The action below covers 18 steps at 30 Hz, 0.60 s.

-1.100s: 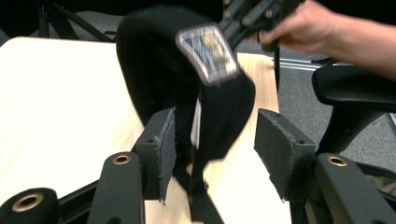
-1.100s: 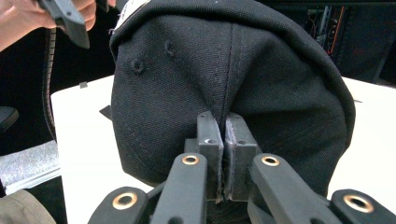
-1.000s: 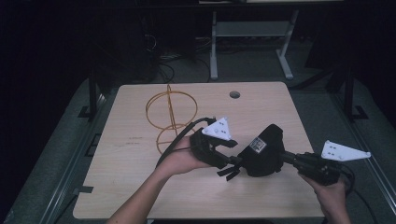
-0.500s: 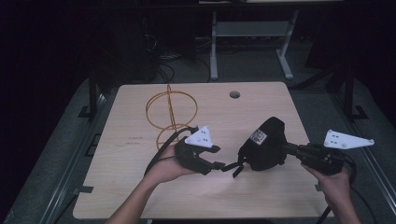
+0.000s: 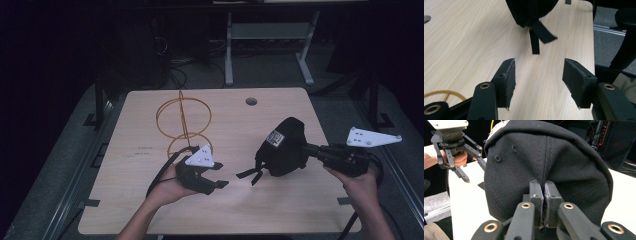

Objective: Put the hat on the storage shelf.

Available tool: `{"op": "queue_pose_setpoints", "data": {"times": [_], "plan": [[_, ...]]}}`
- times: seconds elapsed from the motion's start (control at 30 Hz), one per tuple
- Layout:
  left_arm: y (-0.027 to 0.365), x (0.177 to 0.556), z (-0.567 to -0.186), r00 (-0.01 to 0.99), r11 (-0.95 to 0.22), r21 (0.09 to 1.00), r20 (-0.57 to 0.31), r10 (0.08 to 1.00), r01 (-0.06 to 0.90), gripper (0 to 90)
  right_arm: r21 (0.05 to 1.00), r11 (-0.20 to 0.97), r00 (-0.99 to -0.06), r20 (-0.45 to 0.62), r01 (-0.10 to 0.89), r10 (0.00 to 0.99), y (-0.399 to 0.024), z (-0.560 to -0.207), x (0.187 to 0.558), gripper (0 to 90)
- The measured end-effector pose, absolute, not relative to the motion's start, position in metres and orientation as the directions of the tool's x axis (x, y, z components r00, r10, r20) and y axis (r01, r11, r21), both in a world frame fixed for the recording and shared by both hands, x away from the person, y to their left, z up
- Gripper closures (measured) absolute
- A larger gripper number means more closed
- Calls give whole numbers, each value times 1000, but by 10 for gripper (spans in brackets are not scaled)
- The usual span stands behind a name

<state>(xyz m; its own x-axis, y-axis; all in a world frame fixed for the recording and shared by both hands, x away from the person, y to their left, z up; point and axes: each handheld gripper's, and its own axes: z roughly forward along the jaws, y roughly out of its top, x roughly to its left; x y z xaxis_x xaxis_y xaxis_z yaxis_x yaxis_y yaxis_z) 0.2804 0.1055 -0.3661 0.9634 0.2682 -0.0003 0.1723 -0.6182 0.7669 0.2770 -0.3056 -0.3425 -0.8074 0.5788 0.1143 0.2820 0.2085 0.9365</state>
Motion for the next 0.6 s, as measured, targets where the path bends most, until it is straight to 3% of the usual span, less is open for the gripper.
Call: {"op": "queue_pose_setpoints", "data": {"times": [0.6], "plan": [[120,270,-400,954,-640,750,40,298,168,357,934,238,-825,95,269,558,-287,-318,294,865]]}}
